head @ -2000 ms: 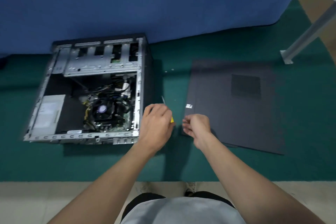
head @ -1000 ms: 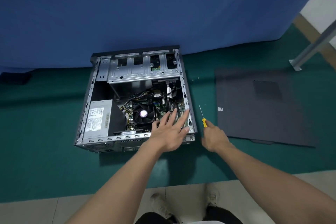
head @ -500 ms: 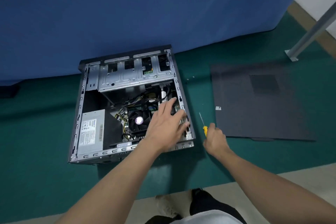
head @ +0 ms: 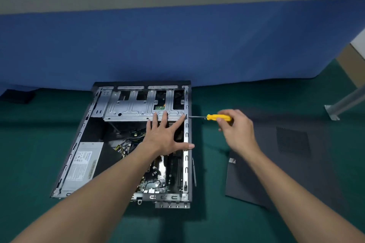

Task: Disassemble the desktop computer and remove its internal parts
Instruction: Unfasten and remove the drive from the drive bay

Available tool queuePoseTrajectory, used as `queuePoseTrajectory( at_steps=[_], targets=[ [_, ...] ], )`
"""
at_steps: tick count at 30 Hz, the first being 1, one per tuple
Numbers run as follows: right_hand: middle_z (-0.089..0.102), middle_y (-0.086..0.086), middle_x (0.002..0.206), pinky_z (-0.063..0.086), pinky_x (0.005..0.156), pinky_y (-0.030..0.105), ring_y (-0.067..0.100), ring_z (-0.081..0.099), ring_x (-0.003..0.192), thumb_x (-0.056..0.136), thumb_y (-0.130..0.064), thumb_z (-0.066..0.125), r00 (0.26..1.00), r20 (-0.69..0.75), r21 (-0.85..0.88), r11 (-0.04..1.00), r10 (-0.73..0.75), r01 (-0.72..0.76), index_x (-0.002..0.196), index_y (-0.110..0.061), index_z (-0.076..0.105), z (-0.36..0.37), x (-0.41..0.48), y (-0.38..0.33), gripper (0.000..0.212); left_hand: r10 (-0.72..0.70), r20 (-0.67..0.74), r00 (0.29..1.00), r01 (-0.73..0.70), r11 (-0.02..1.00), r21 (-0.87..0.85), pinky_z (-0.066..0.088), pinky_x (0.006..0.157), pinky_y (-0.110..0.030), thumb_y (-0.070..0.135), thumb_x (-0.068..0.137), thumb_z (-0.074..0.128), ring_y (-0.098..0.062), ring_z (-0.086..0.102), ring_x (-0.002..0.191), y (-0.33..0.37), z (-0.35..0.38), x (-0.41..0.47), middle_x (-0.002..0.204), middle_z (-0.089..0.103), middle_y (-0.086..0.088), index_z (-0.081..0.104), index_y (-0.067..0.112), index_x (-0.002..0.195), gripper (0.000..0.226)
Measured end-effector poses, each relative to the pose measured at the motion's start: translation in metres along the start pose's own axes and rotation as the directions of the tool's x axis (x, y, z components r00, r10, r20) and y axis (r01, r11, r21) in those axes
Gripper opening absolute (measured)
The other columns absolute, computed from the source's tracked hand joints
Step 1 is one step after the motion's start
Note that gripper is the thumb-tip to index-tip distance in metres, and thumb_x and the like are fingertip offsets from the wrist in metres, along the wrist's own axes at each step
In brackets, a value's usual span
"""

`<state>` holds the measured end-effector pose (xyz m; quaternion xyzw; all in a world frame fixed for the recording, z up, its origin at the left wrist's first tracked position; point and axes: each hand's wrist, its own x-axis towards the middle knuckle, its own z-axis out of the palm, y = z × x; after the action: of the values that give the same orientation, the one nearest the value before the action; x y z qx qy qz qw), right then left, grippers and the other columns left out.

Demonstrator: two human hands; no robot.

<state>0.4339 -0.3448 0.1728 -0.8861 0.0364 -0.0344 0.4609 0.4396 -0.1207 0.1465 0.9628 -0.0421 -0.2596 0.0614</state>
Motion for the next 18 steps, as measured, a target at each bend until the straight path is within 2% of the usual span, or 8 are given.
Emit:
queuePoseTrajectory(
  at_steps=[2,4,7,10,11,14,18],
  targets=[
    [0.060,-0.002,0.090,0.043,0.061,0.008,0.002,0.064,0.058,0.090,-0.013,0.063,0.997,0.030,0.023,0.998,-0.066,0.065,0.096,-0.017,0.067,-0.004,0.019,-0.015,0.008,0.006,0.040,0.999,-0.006,1.000,0.006,-0.009,0.114,-0.058,0.098,0.053,0.031,-0.044,-0.028,0.140,0.000,-0.004,0.002,0.159,-0.021,-0.015,-0.022,0.058,0.141,0.110],
    [0.064,0.001,0.089,0.045,0.057,0.007,0.004,0.064,0.054,0.092,-0.012,0.059,0.992,0.076,0.018,0.994,-0.105,0.104,0.096,-0.015,0.063,-0.002,0.036,-0.028,0.006,0.013,0.070,0.997,-0.016,0.999,0.038,-0.008,0.113,-0.060,0.095,0.059,0.038,-0.048,-0.026,0.139,-0.001,-0.007,0.004,0.158,-0.021,-0.018,-0.022,0.056,0.141,0.109],
    [0.067,0.005,0.092,0.051,0.062,0.016,0.006,0.066,0.059,0.096,-0.013,0.052,0.966,0.186,-0.069,0.978,-0.181,0.197,0.096,-0.014,0.058,0.003,0.054,-0.046,0.006,0.038,0.099,0.994,-0.045,0.997,0.065,-0.005,0.112,-0.064,0.091,0.064,0.045,-0.053,-0.020,0.139,-0.005,-0.012,0.008,0.158,-0.017,-0.022,-0.019,0.055,0.143,0.108],
    [0.060,0.006,0.099,0.052,0.078,0.037,0.021,0.064,0.082,0.097,-0.014,0.048,0.913,0.317,-0.219,0.916,-0.258,0.335,0.099,-0.010,0.056,0.007,0.066,-0.061,0.010,0.076,0.135,0.988,-0.085,0.995,0.058,-0.002,0.113,-0.065,0.088,0.067,0.049,-0.055,-0.019,0.138,-0.010,-0.015,0.010,0.158,-0.015,-0.025,-0.015,0.055,0.145,0.105],
    [0.058,0.006,0.099,0.051,0.080,0.040,0.023,0.061,0.086,0.097,-0.014,0.047,0.895,0.351,-0.261,0.890,-0.273,0.374,0.100,-0.009,0.056,0.008,0.068,-0.064,0.010,0.083,0.141,0.986,-0.092,0.994,0.057,-0.001,0.113,-0.065,0.087,0.067,0.049,-0.056,-0.019,0.138,-0.011,-0.015,0.011,0.157,-0.015,-0.025,-0.013,0.055,0.145,0.105],
    [0.056,0.003,0.095,0.049,0.079,0.039,0.021,0.056,0.084,0.098,-0.014,0.046,0.866,0.405,-0.352,0.824,-0.293,0.443,0.099,-0.010,0.055,0.011,0.071,-0.070,0.010,0.093,0.155,0.983,-0.103,0.993,0.058,-0.002,0.112,-0.065,0.086,0.068,0.050,-0.057,-0.019,0.137,-0.010,-0.016,0.013,0.157,-0.017,-0.024,-0.014,0.054,0.145,0.105],
    [0.055,0.002,0.093,0.047,0.078,0.036,0.021,0.054,0.087,0.098,-0.015,0.045,0.857,0.444,-0.415,0.787,-0.263,0.457,0.097,-0.011,0.055,0.016,0.071,-0.076,0.011,0.100,0.163,0.982,-0.111,0.992,0.065,-0.004,0.112,-0.065,0.084,0.071,0.051,-0.058,-0.021,0.137,-0.007,-0.017,0.012,0.156,-0.020,-0.024,-0.015,0.052,0.146,0.105]
  ],
)
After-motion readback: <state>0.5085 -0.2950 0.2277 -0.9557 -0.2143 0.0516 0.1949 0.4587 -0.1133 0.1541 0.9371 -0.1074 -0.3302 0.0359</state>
